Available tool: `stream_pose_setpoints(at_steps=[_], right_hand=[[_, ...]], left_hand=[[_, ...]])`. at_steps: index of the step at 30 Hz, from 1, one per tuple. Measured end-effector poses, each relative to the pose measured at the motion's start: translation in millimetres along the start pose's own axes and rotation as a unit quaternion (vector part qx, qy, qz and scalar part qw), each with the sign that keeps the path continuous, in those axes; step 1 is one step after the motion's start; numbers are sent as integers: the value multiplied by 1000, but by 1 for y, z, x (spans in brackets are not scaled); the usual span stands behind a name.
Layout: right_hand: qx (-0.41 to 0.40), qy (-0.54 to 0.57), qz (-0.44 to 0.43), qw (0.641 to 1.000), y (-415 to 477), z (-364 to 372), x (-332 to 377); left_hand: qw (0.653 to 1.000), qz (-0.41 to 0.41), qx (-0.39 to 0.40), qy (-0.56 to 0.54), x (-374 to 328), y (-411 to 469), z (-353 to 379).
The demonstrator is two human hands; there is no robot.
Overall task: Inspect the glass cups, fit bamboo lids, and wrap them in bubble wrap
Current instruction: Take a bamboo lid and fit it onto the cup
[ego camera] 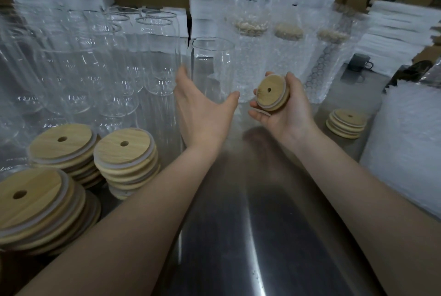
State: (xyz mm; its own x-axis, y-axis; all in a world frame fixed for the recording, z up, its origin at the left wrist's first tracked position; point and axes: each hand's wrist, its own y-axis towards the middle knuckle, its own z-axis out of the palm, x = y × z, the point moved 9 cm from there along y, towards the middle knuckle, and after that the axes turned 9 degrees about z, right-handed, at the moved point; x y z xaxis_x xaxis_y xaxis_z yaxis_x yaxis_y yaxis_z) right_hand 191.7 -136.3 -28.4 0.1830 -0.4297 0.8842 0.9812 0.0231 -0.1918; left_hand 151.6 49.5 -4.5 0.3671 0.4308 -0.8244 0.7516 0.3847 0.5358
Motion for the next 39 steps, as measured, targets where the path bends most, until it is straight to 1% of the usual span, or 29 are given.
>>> stream_pose_setpoints(at_steps=[4,8,12,18,21,24,26,29,33,39], right_hand=[[-30,0,-14,999,0,-3,3],[-38,18,-20,999,-3,-3,5],[-33,33,-32,998,-5,-1,9],[-78,7,-116,990,-16,-5,29],[-116,-40,-178,976,-26,-6,44],[-134,-114,-270,947,-42,2,58],[-138,-166,-306,927,-50,8,60],[-134,-209,-326,912,-54,13,61],[-110,-262,-356,890,-58,23,60],[-95,-273,-365,885,-57,27,58]], left_hand=[[999,-39,-11,-8,9,-2,0],[999,-37,-23,-11,9,-1,-2],[999,20,-11,27,-4,-3,-3],[982,123,22,142,-28,-9,-1],[972,154,43,174,-34,-12,4],[961,175,63,204,-38,-15,10],[953,194,71,221,-40,-17,13],[944,211,76,242,-42,-19,15],[939,213,85,255,-41,-19,18],[941,212,80,251,-40,-18,17]])
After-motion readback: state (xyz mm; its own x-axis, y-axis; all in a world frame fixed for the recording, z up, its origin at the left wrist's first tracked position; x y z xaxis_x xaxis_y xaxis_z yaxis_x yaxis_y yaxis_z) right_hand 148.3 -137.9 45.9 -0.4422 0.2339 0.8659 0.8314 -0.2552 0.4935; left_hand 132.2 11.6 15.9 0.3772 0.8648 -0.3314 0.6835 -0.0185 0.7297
